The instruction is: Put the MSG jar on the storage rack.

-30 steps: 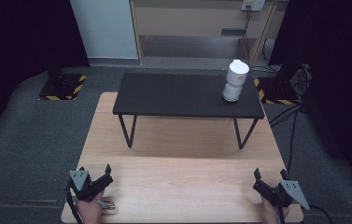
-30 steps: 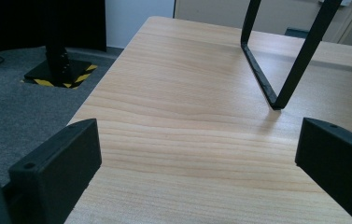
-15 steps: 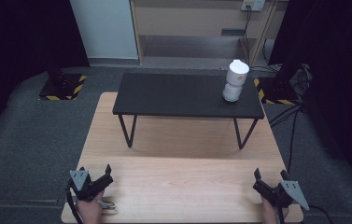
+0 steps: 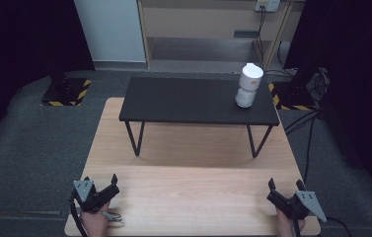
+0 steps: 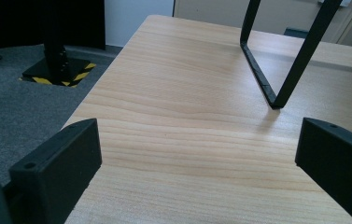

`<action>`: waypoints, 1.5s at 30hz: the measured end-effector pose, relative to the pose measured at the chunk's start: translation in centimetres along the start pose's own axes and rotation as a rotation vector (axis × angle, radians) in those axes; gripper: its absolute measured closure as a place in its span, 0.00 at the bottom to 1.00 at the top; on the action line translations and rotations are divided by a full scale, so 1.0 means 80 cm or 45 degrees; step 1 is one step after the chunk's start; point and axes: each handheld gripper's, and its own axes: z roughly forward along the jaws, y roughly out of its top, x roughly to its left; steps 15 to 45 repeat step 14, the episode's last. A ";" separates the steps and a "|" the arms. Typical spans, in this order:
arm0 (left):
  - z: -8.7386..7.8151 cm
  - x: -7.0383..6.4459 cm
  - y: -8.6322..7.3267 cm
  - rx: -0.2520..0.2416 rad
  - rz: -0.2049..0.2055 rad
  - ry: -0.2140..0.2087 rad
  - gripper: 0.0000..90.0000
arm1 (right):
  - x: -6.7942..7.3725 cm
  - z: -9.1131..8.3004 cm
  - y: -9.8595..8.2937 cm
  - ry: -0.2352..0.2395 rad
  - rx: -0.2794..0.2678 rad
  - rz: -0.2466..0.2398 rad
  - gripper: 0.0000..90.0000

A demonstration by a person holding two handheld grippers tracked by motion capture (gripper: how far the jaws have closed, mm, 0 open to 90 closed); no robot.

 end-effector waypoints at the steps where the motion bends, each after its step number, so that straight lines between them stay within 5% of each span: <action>1: 0.000 0.000 0.000 0.000 0.000 0.000 0.00 | 0.000 0.000 0.000 0.000 0.000 -0.001 0.01; 45: 0.000 0.003 0.001 0.009 -0.014 -0.016 0.00 | 0.002 0.001 0.001 -0.015 0.010 0.004 0.01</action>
